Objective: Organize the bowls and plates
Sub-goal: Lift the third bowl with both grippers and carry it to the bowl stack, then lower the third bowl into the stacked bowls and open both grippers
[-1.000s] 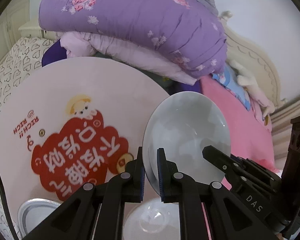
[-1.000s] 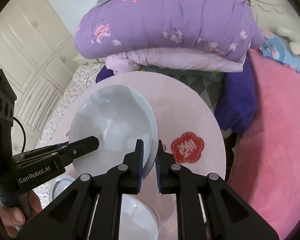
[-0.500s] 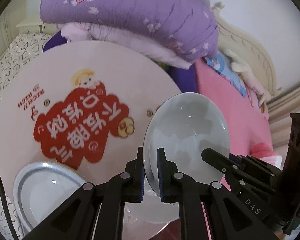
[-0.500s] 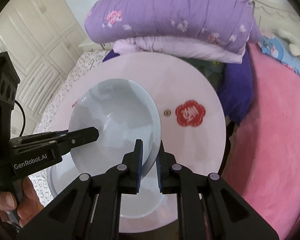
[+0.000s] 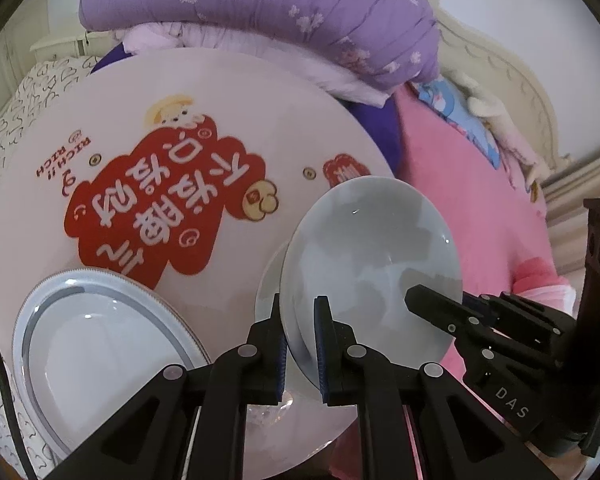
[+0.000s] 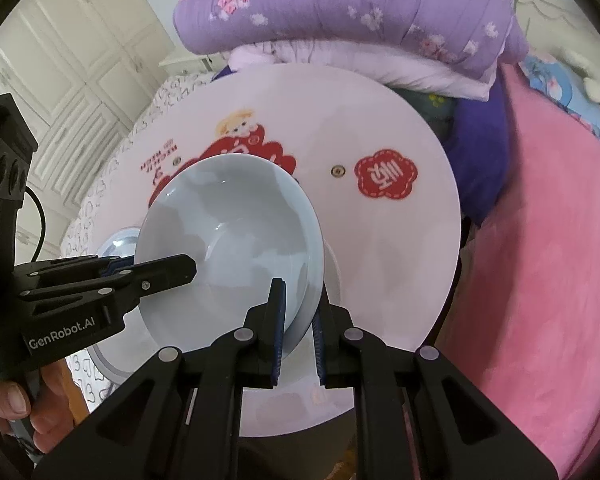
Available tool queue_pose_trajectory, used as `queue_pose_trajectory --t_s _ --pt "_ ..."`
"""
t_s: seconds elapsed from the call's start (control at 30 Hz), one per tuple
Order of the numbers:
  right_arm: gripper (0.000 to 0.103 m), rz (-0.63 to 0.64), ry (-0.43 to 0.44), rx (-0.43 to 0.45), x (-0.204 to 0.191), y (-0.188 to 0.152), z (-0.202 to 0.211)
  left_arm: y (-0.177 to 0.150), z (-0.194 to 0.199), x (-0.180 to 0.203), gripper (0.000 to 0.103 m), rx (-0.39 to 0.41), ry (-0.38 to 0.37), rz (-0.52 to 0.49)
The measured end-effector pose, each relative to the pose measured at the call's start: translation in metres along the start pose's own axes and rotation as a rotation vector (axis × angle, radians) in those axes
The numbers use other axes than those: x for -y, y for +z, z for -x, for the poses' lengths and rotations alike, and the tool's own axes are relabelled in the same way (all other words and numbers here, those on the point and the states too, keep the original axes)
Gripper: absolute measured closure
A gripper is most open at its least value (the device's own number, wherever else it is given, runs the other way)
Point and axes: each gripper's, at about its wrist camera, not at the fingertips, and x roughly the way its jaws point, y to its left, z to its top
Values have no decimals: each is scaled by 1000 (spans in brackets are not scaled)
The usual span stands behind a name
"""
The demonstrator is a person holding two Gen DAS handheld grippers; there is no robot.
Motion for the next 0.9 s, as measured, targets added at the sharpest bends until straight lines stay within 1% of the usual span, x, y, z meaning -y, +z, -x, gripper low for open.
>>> queue_pose_trajectory --t_s 0.4,0.53,0.9 --pt "90 12 -16 -49 0 -10 -8 -14 -17 6 95 -34 34 -34" --pt "88 17 -17 -56 -2 -9 -9 -14 -17 10 94 -24 54 -54" --pt "87 -1 -18 -73 -1 -6 -11 -19 -15 16 90 -13 89 -105"
